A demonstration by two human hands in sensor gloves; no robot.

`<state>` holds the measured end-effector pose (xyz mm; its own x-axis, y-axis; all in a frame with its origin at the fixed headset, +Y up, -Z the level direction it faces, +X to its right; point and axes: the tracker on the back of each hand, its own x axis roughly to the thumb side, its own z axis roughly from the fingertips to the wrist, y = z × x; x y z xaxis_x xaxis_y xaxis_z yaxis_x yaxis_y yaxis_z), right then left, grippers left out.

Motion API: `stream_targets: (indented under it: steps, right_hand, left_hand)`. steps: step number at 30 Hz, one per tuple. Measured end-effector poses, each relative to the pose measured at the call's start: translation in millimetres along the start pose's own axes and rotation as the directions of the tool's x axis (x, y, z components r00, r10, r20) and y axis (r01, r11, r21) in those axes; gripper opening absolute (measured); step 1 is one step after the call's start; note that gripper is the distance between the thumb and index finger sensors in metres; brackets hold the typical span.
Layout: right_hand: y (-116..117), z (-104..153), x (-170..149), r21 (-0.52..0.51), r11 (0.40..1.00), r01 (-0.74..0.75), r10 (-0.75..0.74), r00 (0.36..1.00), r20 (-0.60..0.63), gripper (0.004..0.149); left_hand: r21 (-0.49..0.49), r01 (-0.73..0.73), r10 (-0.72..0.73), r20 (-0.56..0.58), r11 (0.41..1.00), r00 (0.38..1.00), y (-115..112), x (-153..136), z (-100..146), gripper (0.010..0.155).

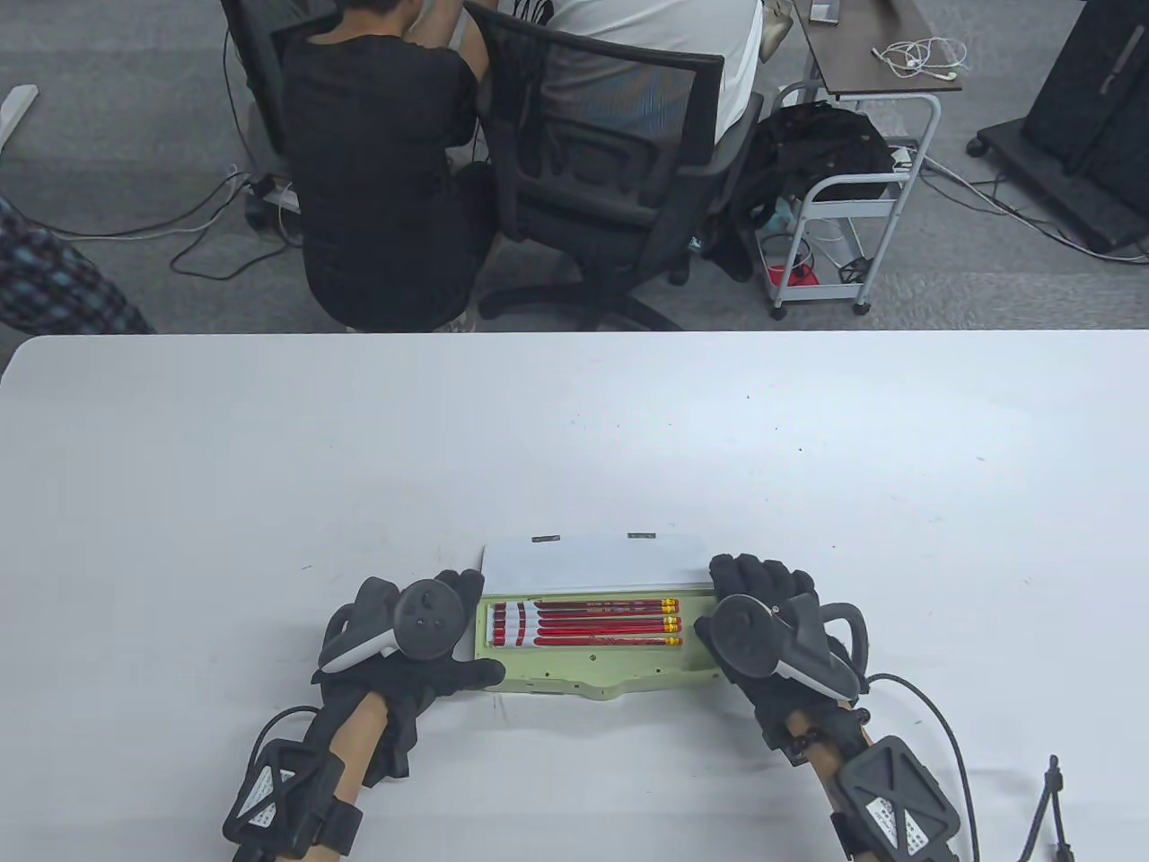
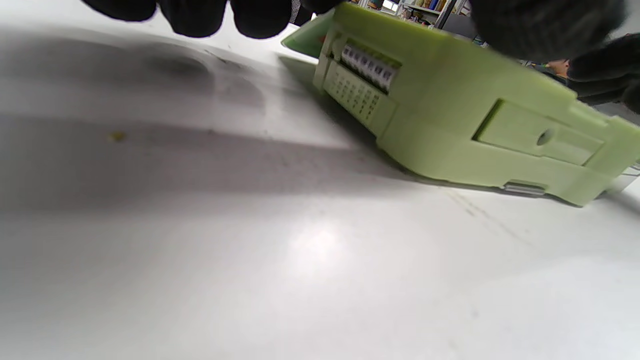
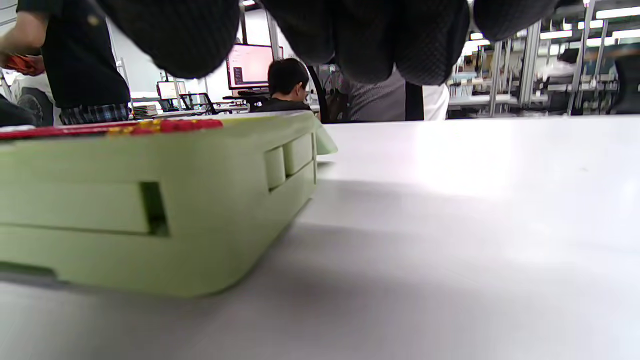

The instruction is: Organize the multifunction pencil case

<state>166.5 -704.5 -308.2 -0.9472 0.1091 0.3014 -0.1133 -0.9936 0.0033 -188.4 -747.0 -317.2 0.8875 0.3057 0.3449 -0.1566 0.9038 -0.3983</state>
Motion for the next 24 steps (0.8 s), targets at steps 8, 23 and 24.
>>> stream_targets:
  steps: [8, 23, 24]
  right_hand:
    - [0.1, 2.4, -17.0, 0.154, 0.98, 0.13, -0.134, 0.991, 0.012, 0.092]
    - [20.4, -3.8, -1.3, 0.299, 0.951, 0.079, -0.1, 0.994, 0.054, 0.096]
    - [20.2, -3.8, -1.4, 0.301, 0.95, 0.079, -0.1, 0.993, 0.054, 0.096]
  left_hand:
    - [-0.003, 0.007, -0.007, -0.002, 1.0, 1.0, -0.8, 0.6, -0.6, 0.107]
    - [0.011, -0.042, 0.042, -0.007, 0.999, 0.999, 1.9, -1.5, -1.4, 0.106]
    - [0.017, -0.058, 0.059, -0.012, 0.998, 0.998, 2.8, -1.9, -1.9, 0.105]
